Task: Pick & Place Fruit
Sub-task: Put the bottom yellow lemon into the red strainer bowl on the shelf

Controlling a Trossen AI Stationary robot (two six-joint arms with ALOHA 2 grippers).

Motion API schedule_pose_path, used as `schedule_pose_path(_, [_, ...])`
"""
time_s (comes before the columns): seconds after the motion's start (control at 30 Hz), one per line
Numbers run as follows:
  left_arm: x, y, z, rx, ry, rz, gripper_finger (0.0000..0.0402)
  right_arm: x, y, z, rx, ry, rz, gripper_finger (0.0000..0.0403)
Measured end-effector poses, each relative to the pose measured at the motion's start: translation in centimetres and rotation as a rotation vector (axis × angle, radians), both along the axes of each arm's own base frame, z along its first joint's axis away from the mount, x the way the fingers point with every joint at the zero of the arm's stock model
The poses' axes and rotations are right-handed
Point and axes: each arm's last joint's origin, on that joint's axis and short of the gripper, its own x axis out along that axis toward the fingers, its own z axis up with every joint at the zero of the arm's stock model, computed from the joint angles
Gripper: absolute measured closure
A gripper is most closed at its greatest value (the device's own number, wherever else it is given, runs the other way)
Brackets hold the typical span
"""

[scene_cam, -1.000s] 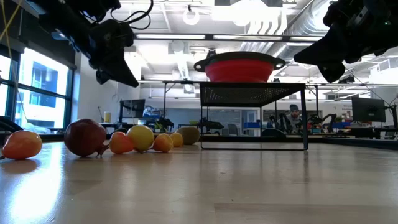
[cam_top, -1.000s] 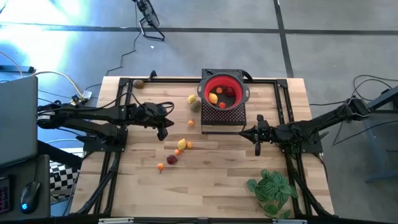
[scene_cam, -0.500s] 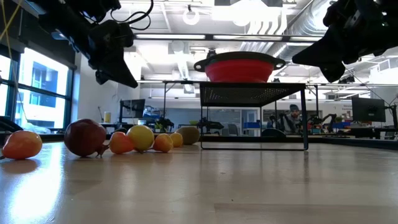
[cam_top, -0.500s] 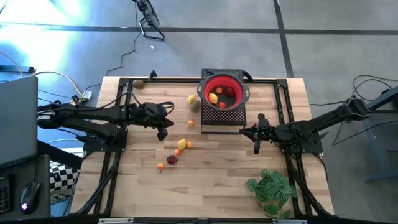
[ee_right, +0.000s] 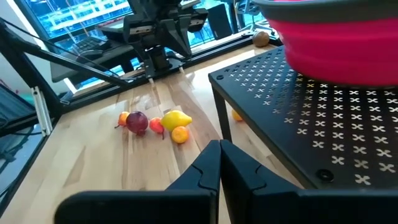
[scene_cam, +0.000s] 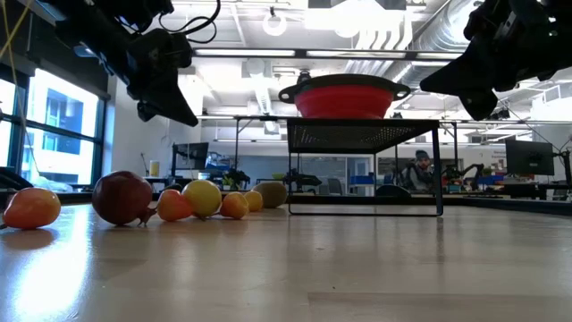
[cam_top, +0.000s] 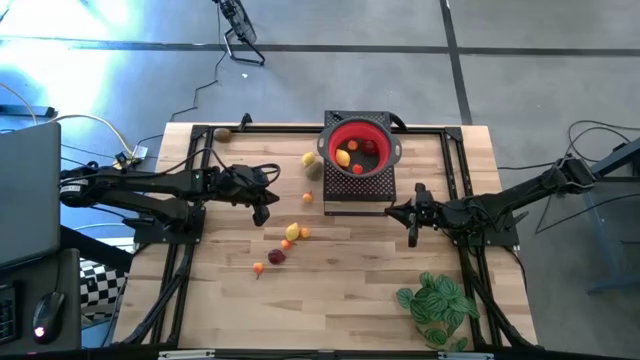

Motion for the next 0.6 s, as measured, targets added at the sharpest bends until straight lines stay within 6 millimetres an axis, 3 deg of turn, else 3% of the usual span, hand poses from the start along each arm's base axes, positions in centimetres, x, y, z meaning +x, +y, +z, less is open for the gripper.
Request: schedule_pose_path(0.6, [0.01,0.01,0.0,-0.007,-0.002,0.005,0.0401,-0.14,0.02,-0.57,-0.068,0.072,0.035,0.0401])
